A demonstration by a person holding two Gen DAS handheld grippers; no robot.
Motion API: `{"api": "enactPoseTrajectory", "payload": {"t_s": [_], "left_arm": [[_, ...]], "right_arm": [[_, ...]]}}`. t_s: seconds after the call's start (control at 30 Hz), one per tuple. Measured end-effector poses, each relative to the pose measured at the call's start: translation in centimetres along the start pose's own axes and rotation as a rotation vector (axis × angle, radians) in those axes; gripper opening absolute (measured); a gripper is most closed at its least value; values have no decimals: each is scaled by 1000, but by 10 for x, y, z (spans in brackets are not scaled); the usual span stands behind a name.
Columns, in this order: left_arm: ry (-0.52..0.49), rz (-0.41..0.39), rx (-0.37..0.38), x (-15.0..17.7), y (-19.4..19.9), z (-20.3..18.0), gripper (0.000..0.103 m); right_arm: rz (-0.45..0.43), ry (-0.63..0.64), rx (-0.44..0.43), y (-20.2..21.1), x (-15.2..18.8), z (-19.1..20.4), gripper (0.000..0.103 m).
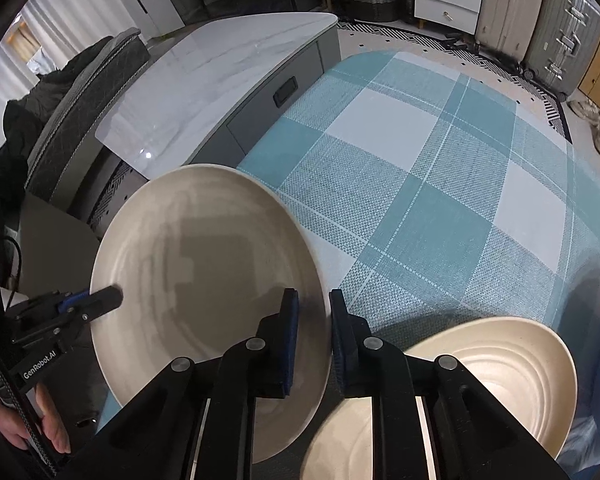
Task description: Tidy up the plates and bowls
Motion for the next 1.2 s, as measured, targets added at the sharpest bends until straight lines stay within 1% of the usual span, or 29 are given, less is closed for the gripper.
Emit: {"api": "enactPoseTrajectory", "payload": {"t_s": [0.3,0.37,0.47,0.53,0.67,0.87,1.13,1.2], "left_arm": [[-36,-20,-14,7,21,-20,8],[-34,-13,-8,11,24,-23,8],[-46,-16,-19,19,33,-28,8],[-49,-19,-20,24,37,-32,8],[-58,-25,-32,44,46,-37,8],[-77,-20,-59,76,54,-43,8],[-96,-16,-65,114,62,-47,8],[-112,-15,-84,122,62,-48,9]], "right_arm": [[-5,-22,-17,24,9,-8,15],[-12,-23,-15,31,15,-9,15],[-21,-13,-9,38,26,-7,15],[-27,-9,-4,44,35,-5,15],[-37,-13,-19,53,60,-1,15],[-41,-16,-17,56,99,5,15],[-57,-23,-21,61,147,15,15],[-53,-24,-21,58,159,17,15]]}}
Point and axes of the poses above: each gripper's, at about its wrist camera, not at the fingertips, and y roughly against the way its jaws point, z to its left, x to its underside, the point moved 7 cm from there along -y, roughly the way its jaws point, and after that the axes turned 9 degrees about z, right-handed, at the moved point
